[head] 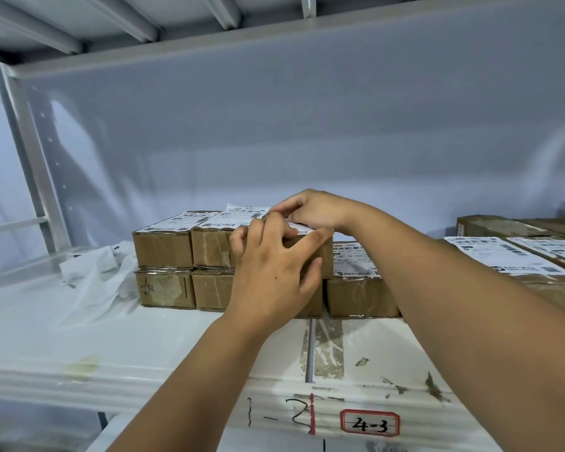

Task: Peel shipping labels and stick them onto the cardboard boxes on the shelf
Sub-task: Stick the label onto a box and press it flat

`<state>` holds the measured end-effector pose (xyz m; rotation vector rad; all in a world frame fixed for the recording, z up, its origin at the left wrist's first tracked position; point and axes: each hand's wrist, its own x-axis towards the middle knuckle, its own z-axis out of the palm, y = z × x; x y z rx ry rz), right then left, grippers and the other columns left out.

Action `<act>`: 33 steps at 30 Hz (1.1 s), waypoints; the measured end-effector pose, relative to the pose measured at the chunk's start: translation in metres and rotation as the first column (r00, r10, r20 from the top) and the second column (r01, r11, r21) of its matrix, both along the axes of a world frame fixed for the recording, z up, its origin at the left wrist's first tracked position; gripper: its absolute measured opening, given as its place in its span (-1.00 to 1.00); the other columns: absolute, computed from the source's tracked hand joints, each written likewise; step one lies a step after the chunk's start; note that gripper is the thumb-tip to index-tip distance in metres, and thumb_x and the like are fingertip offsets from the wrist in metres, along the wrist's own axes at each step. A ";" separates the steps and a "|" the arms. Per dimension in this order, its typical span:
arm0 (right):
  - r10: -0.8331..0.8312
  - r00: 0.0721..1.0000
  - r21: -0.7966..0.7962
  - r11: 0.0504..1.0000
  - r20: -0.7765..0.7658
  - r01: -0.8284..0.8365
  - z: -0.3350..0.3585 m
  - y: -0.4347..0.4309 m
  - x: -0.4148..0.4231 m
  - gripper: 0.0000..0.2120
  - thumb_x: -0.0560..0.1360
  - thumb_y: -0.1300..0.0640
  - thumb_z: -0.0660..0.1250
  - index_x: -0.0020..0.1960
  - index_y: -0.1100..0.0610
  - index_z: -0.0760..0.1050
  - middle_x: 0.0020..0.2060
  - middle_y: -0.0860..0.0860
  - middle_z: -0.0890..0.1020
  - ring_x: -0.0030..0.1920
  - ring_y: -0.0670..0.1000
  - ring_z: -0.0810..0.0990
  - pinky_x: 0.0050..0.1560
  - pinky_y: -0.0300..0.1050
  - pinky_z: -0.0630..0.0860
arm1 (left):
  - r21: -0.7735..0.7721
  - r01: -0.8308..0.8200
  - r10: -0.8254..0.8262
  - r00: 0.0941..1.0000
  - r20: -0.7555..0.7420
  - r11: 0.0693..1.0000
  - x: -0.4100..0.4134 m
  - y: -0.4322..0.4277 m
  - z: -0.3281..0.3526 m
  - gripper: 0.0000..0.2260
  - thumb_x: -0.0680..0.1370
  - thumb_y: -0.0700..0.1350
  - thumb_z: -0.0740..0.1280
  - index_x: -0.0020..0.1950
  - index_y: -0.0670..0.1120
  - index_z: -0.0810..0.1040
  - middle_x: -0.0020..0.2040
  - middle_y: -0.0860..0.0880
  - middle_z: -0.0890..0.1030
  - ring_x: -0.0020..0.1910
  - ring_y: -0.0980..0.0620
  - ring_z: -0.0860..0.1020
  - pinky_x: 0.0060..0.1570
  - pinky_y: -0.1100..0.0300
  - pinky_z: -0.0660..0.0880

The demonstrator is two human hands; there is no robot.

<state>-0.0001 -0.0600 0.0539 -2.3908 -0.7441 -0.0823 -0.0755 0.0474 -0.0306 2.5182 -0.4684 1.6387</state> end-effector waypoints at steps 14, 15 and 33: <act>-0.155 0.977 0.038 0.986 -0.146 0.162 -0.007 0.003 0.005 -0.52 0.63 0.23 0.08 0.52 0.19 0.10 0.48 0.16 0.22 0.47 0.12 0.20 0.34 -0.17 0.22 | 0.015 -0.017 0.017 1.000 0.007 1.000 -0.003 0.000 0.000 -0.67 0.44 0.06 0.21 0.18 0.14 0.55 -0.09 0.00 0.44 -0.05 -0.01 0.35 0.08 0.01 0.20; -0.178 0.971 0.087 0.977 -0.161 0.193 -0.008 0.004 0.004 -0.53 0.62 0.24 0.08 0.51 0.20 0.14 0.48 0.15 0.23 0.46 0.11 0.22 0.27 -0.21 0.25 | 0.002 -0.014 0.014 1.000 0.020 1.000 -0.003 0.000 0.000 -0.68 0.44 0.06 0.21 0.16 0.12 0.57 -0.11 0.01 0.45 -0.07 -0.01 0.37 0.08 0.01 0.21; 0.129 0.978 0.445 0.895 -0.165 -0.042 -0.039 -0.047 -0.034 -0.70 0.60 0.11 0.21 0.31 0.06 0.50 0.42 -0.17 0.33 0.22 -0.29 0.29 0.07 -0.43 0.26 | -0.082 -0.011 0.021 0.994 0.110 0.997 -0.001 -0.002 -0.002 -0.79 0.44 -0.02 0.23 0.04 0.09 0.55 -0.14 0.05 0.49 -0.09 0.01 0.36 -0.09 -0.10 0.39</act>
